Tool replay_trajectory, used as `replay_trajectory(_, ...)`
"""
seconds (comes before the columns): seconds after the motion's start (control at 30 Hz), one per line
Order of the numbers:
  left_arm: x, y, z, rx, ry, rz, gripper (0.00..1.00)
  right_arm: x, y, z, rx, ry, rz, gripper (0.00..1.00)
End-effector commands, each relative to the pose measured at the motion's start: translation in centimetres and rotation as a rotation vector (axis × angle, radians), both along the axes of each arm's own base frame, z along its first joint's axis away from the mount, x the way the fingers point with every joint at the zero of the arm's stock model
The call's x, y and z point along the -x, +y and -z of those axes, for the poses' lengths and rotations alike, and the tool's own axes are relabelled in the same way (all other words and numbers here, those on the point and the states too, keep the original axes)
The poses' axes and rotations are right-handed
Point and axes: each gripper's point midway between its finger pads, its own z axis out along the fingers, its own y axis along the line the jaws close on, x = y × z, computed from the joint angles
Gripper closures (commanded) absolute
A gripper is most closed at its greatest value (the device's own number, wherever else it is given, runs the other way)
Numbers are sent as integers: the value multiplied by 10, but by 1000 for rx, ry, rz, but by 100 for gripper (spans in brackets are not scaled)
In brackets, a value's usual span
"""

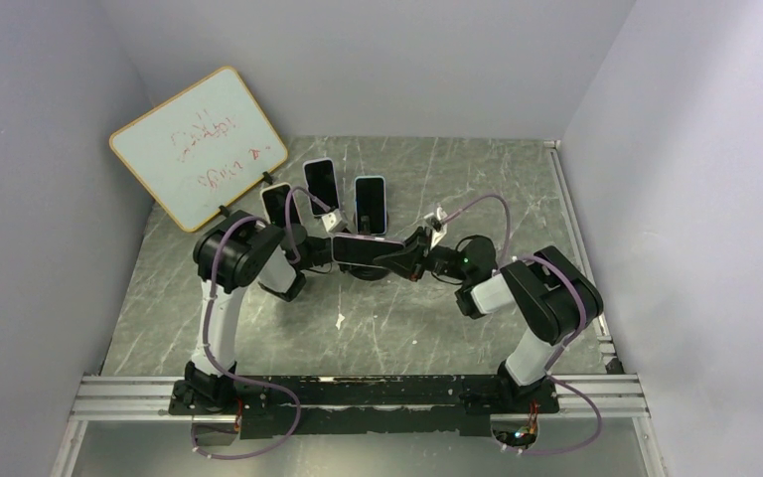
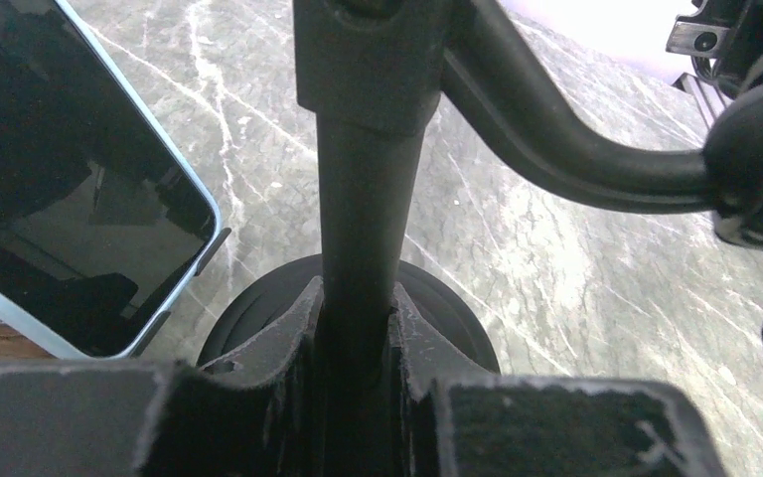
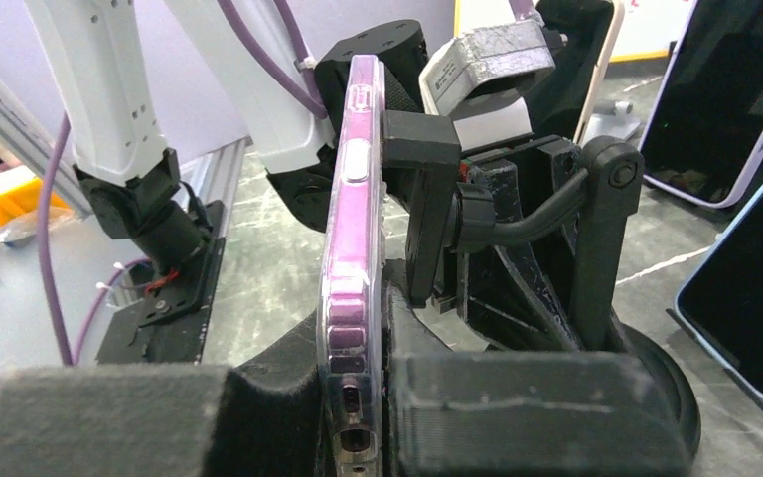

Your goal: Place the phone on the phone stand

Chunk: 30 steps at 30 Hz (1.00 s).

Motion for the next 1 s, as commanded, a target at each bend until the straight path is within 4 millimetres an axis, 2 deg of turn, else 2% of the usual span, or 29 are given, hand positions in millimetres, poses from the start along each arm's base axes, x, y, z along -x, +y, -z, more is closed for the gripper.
replay_trajectory(0.0, 47, -8, 15, 8, 149, 200, 95, -27, -15, -53, -102, -417, 223, 100)
replay_trajectory(0.3, 50, -10, 18, 3, 172, 226, 95, -26, -7, -59, -55, -631, 239, 100)
replay_trajectory(0.7, 48, -13, 32, -71, 183, 208, 95, -32, -9, -76, -65, -717, 281, 100)
replay_trajectory(0.8, 47, -13, 32, -76, 182, 204, 95, -33, -8, -68, -51, -699, 272, 100)
replay_trajectory(0.97, 42, -12, 35, -98, 179, 173, 95, -27, -8, -36, -8, -600, 246, 100)
